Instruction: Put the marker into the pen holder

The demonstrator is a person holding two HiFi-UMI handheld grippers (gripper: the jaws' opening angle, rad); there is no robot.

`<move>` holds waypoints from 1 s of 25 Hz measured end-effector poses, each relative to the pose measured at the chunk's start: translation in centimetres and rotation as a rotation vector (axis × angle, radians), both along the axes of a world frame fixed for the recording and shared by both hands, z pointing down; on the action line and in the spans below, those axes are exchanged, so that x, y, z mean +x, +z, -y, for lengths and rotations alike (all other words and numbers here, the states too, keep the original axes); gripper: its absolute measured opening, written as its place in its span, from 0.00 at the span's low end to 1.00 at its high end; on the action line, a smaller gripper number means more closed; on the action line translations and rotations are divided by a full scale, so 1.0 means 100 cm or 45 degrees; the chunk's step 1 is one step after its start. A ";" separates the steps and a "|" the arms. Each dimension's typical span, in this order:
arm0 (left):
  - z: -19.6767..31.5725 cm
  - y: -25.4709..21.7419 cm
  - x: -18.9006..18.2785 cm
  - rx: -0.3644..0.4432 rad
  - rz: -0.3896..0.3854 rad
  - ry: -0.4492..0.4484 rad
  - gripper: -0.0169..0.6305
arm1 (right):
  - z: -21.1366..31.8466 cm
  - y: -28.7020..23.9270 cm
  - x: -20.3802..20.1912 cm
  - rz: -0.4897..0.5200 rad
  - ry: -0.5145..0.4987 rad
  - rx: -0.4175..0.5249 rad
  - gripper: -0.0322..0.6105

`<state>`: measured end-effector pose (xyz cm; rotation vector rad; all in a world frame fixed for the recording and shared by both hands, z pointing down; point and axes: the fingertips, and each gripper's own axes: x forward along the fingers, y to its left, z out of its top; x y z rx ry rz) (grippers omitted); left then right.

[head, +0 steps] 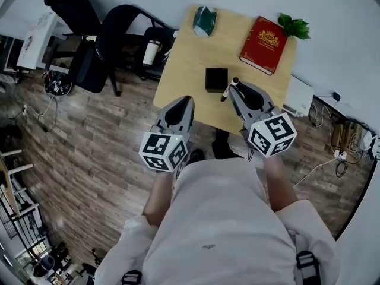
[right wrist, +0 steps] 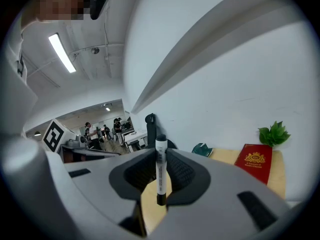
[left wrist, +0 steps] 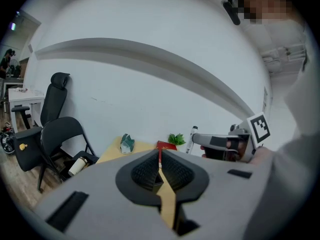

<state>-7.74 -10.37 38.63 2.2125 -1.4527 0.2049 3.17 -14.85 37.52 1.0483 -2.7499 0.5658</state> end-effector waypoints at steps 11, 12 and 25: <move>0.028 0.019 0.020 -0.061 0.013 -0.086 0.05 | 0.054 0.023 0.010 -0.015 -0.100 -0.044 0.16; 0.029 0.021 0.020 -0.069 0.016 -0.091 0.05 | 0.057 0.025 0.010 -0.015 -0.103 -0.049 0.16; 0.032 0.033 0.009 -0.103 -0.011 -0.085 0.05 | 0.074 0.060 -0.004 -0.083 -0.087 -0.103 0.16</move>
